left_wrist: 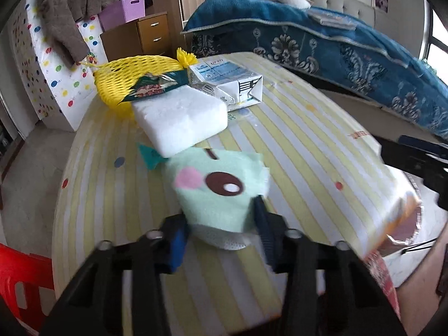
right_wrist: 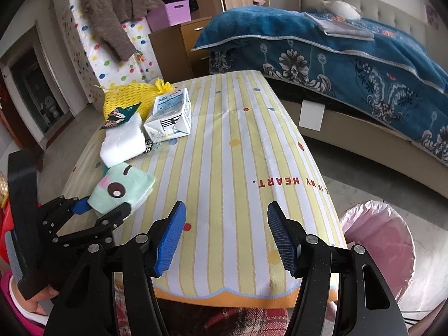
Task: Collect trash
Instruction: 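Grasp the mint-green cartoon cloth with the left gripper and lift it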
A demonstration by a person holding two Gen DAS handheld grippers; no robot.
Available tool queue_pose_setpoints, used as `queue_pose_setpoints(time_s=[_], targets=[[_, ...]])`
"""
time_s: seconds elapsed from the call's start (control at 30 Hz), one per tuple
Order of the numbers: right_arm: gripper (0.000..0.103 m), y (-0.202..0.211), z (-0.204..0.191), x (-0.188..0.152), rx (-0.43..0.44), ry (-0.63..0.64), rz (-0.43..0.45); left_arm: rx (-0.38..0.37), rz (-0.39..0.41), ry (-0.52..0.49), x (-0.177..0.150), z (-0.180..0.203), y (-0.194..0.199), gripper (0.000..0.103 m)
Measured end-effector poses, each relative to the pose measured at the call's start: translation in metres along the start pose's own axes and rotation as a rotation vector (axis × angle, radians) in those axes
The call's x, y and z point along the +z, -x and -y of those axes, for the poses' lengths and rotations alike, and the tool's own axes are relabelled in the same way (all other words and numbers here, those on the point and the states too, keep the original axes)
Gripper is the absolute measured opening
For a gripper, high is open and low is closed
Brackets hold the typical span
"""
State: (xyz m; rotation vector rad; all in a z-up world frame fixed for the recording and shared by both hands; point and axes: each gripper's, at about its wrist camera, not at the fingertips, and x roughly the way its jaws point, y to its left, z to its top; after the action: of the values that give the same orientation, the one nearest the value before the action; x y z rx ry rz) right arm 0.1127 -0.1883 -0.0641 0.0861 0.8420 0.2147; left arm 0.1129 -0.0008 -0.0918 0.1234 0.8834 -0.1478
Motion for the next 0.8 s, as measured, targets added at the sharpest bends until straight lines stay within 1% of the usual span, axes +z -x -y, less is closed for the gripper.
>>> queue_pose_setpoints(time_s=[0.03, 0.1, 0.17, 0.27, 0.37, 0.47, 0.5, 0.53, 0.6, 0.73, 0.8], targets=[[0.061, 0.001, -0.001, 0.000, 0.000, 0.002, 0.001, -0.012, -0.002, 0.008, -0.002, -0.003, 0.004, 0.029], [0.061, 0.005, -0.004, -0.001, 0.002, 0.008, 0.010, -0.059, 0.005, 0.037, -0.010, -0.014, 0.017, 0.010], [0.061, 0.006, -0.007, -0.002, 0.005, 0.010, 0.014, -0.096, 0.022, 0.055, -0.014, -0.020, 0.029, 0.010], [0.061, 0.010, -0.015, -0.003, 0.015, 0.024, 0.022, -0.125, 0.061, 0.069, -0.018, -0.028, 0.048, 0.009], [0.061, 0.014, -0.022, -0.004, 0.021, 0.040, 0.029, -0.131, 0.101, 0.077, -0.016, -0.032, 0.065, 0.009], [0.061, 0.018, -0.028, -0.005, 0.023, 0.056, 0.039, -0.101, 0.132, 0.066, -0.010, -0.033, 0.076, 0.009], [0.061, 0.019, -0.030, -0.005, 0.023, 0.059, 0.041, -0.084, 0.124, 0.057, -0.008, -0.034, 0.076, 0.009], [0.061, 0.021, -0.031, -0.005, 0.023, 0.060, 0.044, -0.085, 0.115, 0.053, -0.007, -0.036, 0.075, 0.009], [0.061, 0.023, -0.032, -0.005, 0.023, 0.060, 0.048, -0.116, 0.069, 0.059, -0.010, -0.040, 0.067, 0.009], [0.061, 0.024, -0.032, -0.005, 0.022, 0.061, 0.047, -0.108, 0.013, 0.079, -0.027, -0.050, 0.057, 0.009], [0.061, 0.023, -0.033, -0.005, 0.024, 0.061, 0.043, -0.100, -0.006, 0.106, -0.036, -0.057, 0.053, 0.009]])
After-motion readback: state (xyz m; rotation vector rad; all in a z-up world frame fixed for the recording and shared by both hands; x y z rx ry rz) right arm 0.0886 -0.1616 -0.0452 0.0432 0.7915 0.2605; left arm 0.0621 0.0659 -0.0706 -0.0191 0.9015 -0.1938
